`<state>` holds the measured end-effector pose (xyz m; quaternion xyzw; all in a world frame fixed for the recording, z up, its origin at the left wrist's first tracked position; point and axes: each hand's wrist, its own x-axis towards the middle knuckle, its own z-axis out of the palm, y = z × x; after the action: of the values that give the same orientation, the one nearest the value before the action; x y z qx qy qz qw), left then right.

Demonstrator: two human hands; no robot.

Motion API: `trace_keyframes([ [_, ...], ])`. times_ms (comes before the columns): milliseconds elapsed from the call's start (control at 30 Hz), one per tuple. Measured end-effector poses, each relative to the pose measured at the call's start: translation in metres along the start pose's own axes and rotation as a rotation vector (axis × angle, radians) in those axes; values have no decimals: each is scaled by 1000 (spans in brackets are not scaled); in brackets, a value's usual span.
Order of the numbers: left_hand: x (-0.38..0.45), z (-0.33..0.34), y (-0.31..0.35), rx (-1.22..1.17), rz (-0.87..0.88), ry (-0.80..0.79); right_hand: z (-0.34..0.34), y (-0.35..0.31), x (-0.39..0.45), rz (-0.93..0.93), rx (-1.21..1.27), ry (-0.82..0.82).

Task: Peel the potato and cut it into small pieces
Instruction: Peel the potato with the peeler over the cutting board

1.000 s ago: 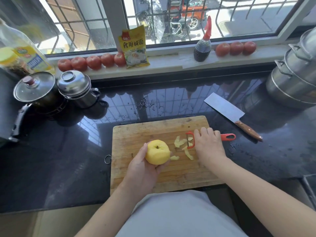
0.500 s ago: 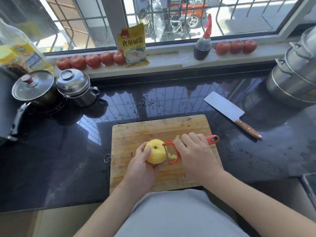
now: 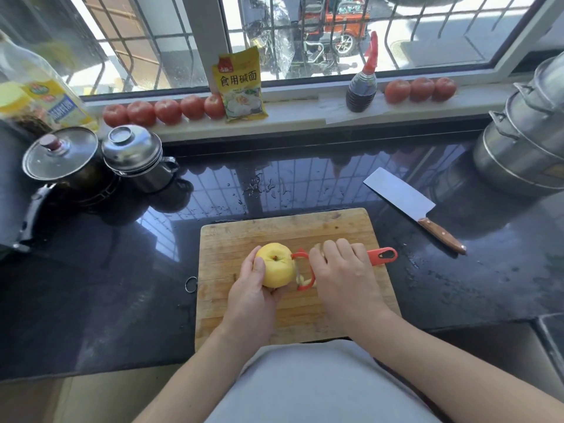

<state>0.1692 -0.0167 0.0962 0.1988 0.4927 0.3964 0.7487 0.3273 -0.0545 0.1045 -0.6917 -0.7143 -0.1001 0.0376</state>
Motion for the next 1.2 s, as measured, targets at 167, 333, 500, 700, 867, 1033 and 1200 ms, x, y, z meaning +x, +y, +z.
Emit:
trace_keyframes([
  [167,3,-6,1,21,11,-14,7,27,0,57,-29,-110],
  [333,0,1,0,58,2,-78,-14,-7,7,-33,57,42],
  [500,-2,2,1,53,6,-95,-11,-16,9,-19,28,48],
  [700,0,-8,2,6,14,-79,5,24,3,24,-69,-209],
  [867,0,-7,2,54,33,-103,2,26,6,47,-3,-138],
  [1033,-1,-2,-2,68,57,-130,-13,-9,9,-43,65,101],
  [1200,-3,-1,-1,76,68,-132,-5,-8,7,-31,54,90],
])
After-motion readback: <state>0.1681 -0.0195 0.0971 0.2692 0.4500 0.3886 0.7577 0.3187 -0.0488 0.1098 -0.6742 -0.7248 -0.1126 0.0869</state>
